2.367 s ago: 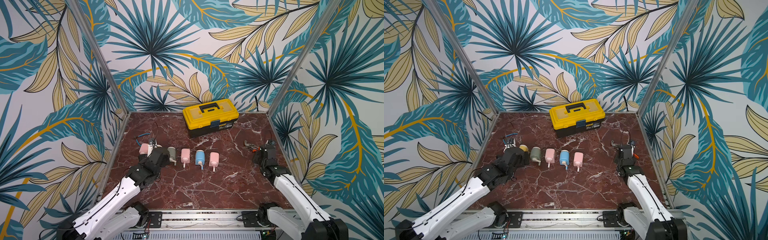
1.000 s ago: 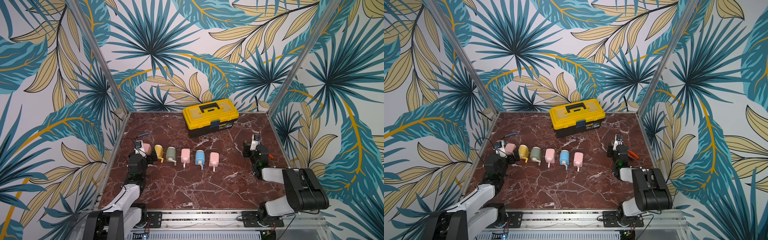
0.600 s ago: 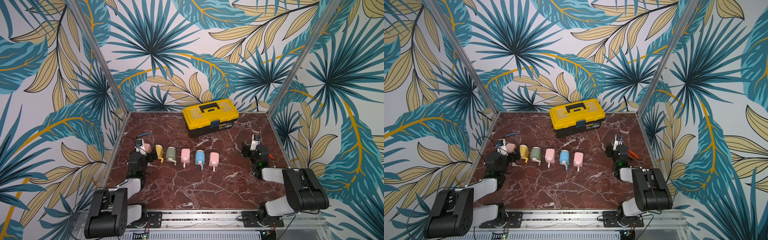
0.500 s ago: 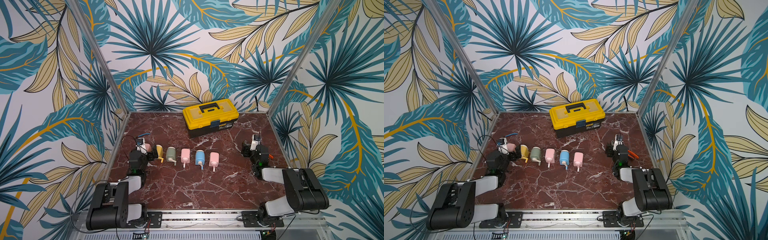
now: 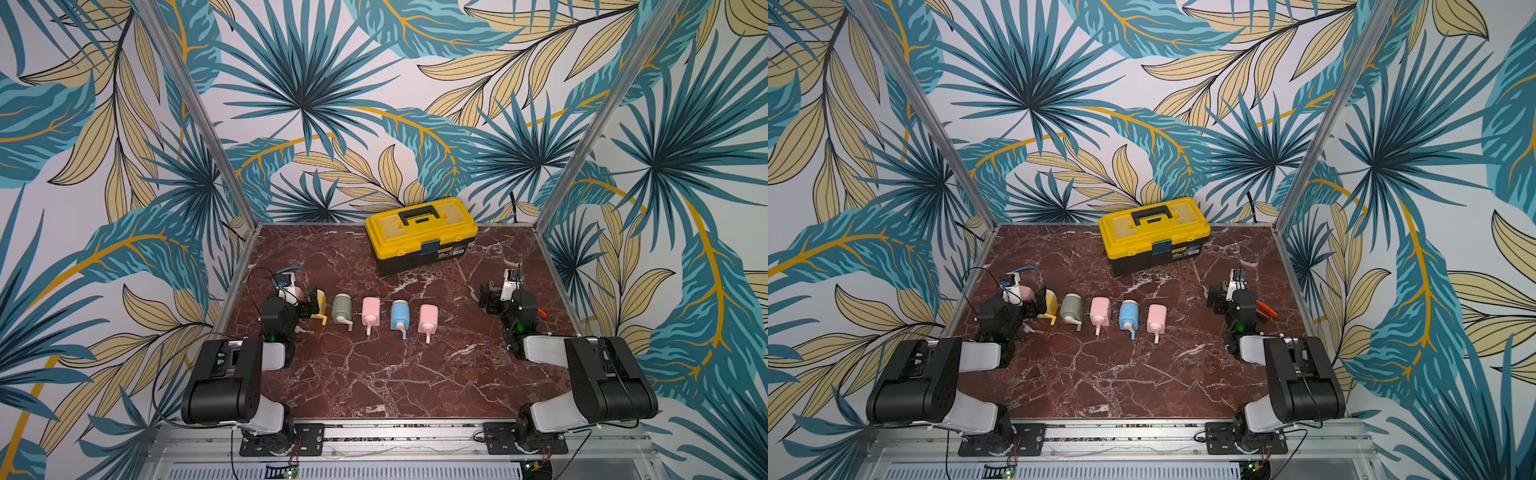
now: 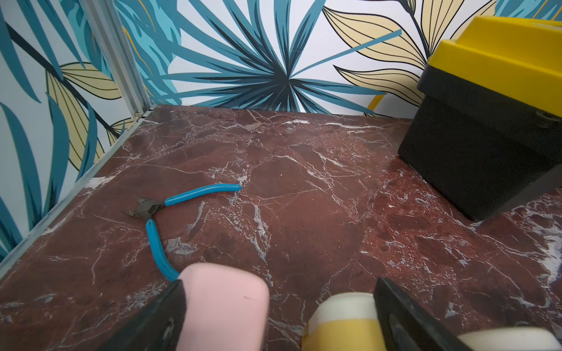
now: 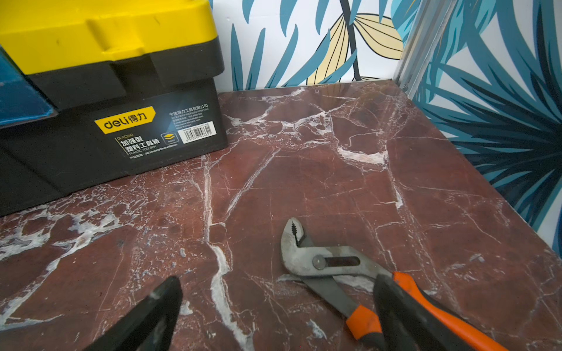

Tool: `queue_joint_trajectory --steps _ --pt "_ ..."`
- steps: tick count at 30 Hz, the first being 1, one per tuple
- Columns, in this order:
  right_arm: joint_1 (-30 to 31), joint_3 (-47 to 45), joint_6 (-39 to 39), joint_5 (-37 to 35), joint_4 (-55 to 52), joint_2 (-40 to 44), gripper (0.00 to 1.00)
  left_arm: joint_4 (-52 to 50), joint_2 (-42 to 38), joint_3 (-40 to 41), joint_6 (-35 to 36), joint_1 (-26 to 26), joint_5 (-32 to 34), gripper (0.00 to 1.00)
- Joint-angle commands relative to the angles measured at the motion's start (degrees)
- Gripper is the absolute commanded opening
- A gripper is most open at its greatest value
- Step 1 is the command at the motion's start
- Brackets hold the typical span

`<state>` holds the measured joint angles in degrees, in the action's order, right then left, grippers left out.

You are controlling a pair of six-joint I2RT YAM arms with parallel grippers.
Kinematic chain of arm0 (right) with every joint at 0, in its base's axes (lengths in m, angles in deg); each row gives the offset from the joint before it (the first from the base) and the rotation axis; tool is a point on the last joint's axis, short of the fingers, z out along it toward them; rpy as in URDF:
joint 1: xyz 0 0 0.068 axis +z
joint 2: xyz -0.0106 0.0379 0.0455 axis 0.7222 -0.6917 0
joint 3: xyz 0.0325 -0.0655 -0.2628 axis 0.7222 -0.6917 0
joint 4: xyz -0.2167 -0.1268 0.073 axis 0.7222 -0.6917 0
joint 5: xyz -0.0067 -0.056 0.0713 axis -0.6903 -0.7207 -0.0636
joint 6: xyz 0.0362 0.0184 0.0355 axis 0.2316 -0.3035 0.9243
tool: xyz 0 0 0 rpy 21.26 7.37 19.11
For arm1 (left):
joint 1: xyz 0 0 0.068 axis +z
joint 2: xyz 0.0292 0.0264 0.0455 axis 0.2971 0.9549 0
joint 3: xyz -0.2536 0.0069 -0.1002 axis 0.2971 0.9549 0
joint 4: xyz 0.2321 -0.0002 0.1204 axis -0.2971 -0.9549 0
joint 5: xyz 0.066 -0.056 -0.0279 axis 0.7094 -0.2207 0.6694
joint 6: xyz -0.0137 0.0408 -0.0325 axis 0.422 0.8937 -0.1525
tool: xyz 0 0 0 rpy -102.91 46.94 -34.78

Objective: Put the tray back into the pencil sharpener
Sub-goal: Reset both arms

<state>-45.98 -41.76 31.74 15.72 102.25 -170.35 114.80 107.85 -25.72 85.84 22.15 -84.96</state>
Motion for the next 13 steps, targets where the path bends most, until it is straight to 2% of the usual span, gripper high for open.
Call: queue_joint_trajectory --steps 1,10,13 --pt "-0.2 0.5 -0.3 -0.8 0.5 0.4 0.99 1.1 0.4 -1.1 0.2 0.5 0.7 1.0" --pt "-0.1 1.4 -0.4 -0.9 -1.0 0.1 1.0 0.8 0.7 -1.6 -0.4 0.4 2.0 1.0" --pt "0.0 1.1 -0.5 -0.9 -0.6 0.3 1.0 0.6 1.1 -2.0 -1.5 0.5 4.2 1.0"
